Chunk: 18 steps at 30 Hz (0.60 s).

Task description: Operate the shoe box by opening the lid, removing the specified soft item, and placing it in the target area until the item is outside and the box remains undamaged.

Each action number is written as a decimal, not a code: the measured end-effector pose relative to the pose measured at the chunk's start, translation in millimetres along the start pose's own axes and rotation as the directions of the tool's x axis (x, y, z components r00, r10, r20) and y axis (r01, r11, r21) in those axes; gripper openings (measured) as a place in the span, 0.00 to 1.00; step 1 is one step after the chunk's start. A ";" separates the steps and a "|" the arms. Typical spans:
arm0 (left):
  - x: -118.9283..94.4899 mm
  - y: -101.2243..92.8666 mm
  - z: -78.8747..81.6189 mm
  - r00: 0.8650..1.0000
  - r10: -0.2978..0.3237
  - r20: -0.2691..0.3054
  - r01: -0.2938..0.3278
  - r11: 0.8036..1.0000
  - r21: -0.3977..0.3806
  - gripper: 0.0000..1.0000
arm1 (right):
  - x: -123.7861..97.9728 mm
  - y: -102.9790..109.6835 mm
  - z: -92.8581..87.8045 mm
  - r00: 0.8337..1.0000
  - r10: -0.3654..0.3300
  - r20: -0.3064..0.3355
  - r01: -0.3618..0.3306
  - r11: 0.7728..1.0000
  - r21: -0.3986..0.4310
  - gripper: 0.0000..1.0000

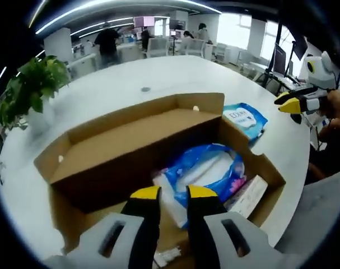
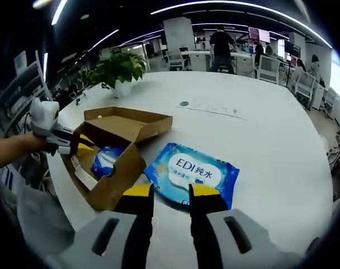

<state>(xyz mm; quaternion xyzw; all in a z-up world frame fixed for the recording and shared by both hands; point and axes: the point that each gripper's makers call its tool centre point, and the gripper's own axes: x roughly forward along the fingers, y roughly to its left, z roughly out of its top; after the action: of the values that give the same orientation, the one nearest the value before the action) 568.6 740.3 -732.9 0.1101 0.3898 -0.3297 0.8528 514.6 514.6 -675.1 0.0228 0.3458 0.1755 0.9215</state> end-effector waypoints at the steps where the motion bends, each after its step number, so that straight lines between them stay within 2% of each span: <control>1: 1.3 0.3 -0.7 1.000 0.000 -0.003 0.000 1.000 -0.004 0.16 | 1.3 3.7 1.3 1.000 0.007 0.000 -0.007 1.000 -0.010 0.23; 10: 18.1 3.5 -7.4 0.999 -0.009 -0.034 0.007 0.998 -0.064 0.17 | 16.7 36.3 5.8 0.997 0.069 -0.027 -0.071 0.993 -0.097 0.24; 18: 24.7 6.8 -13.3 0.998 -0.008 -0.057 0.004 0.997 -0.071 0.12 | 36.0 66.9 16.7 0.990 0.134 -0.038 -0.139 0.975 -0.171 0.23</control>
<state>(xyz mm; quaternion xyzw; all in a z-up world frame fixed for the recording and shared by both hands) 576.9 739.6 -760.6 0.0879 0.4259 -0.3148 0.8437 529.9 590.8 -674.2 -0.0361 0.3389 0.2682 0.9011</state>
